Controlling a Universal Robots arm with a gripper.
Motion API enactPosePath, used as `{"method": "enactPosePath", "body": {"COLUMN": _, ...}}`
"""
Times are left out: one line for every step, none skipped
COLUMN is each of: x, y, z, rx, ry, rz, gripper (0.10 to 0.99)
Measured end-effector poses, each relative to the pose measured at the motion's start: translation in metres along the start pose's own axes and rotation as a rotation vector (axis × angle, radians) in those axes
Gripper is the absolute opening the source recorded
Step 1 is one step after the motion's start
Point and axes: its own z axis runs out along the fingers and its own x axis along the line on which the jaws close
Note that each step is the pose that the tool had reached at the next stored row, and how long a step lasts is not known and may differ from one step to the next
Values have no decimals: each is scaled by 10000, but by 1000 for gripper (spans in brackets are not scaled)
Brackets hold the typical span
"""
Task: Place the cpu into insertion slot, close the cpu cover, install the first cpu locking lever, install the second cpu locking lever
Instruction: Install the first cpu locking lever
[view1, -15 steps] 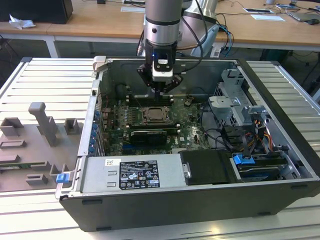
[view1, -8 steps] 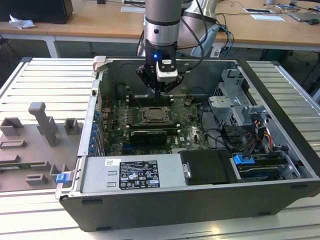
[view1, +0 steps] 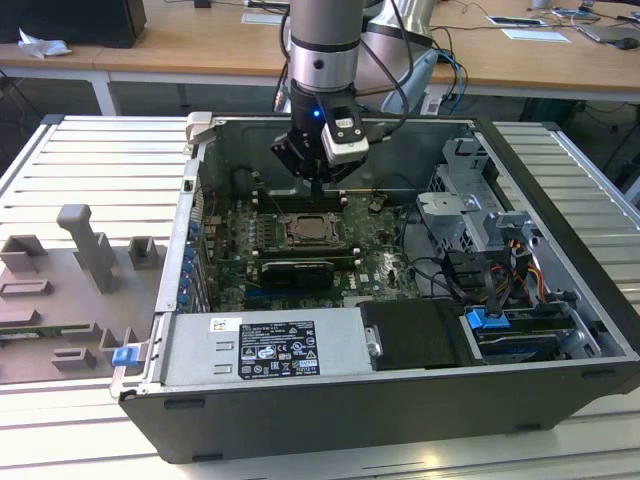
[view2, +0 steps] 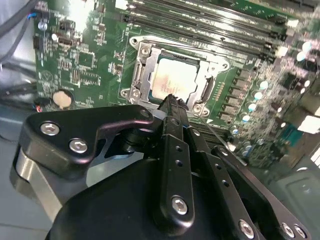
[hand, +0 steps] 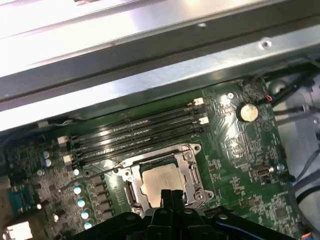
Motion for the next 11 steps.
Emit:
{"method": "enactPosePath", "body": {"x": 0, "y": 0, "z": 0, "rx": -5, "ry": -1, "rz": -196, "gripper": 106}}
{"method": "enactPosePath", "body": {"x": 0, "y": 0, "z": 1, "rx": -9, "ry": -1, "rz": -319, "gripper": 106}}
{"method": "enactPosePath", "body": {"x": 0, "y": 0, "z": 1, "rx": -12, "ry": -2, "rz": -452, "gripper": 106}}
{"method": "enactPosePath", "body": {"x": 0, "y": 0, "z": 1, "rx": -15, "ry": -2, "rz": -543, "gripper": 106}}
{"method": "enactPosePath", "body": {"x": 0, "y": 0, "z": 1, "rx": -18, "ry": -3, "rz": -638, "gripper": 106}}
{"method": "enactPosePath", "body": {"x": 0, "y": 0, "z": 1, "rx": -21, "ry": -2, "rz": -730, "gripper": 106}}
{"method": "enactPosePath", "body": {"x": 0, "y": 0, "z": 1, "rx": -23, "ry": -3, "rz": -833, "gripper": 106}}
{"method": "enactPosePath", "body": {"x": 0, "y": 0, "z": 1, "rx": -26, "ry": -3, "rz": -933, "gripper": 106}}
{"method": "enactPosePath", "body": {"x": 0, "y": 0, "z": 1, "rx": -29, "ry": -3, "rz": -1058, "gripper": 106}}
{"method": "enactPosePath", "body": {"x": 0, "y": 0, "z": 1, "rx": -32, "ry": -4, "rz": -1168, "gripper": 106}}
{"method": "enactPosePath", "body": {"x": 0, "y": 0, "z": 1, "rx": -36, "ry": -4, "rz": -1290, "gripper": 106}}
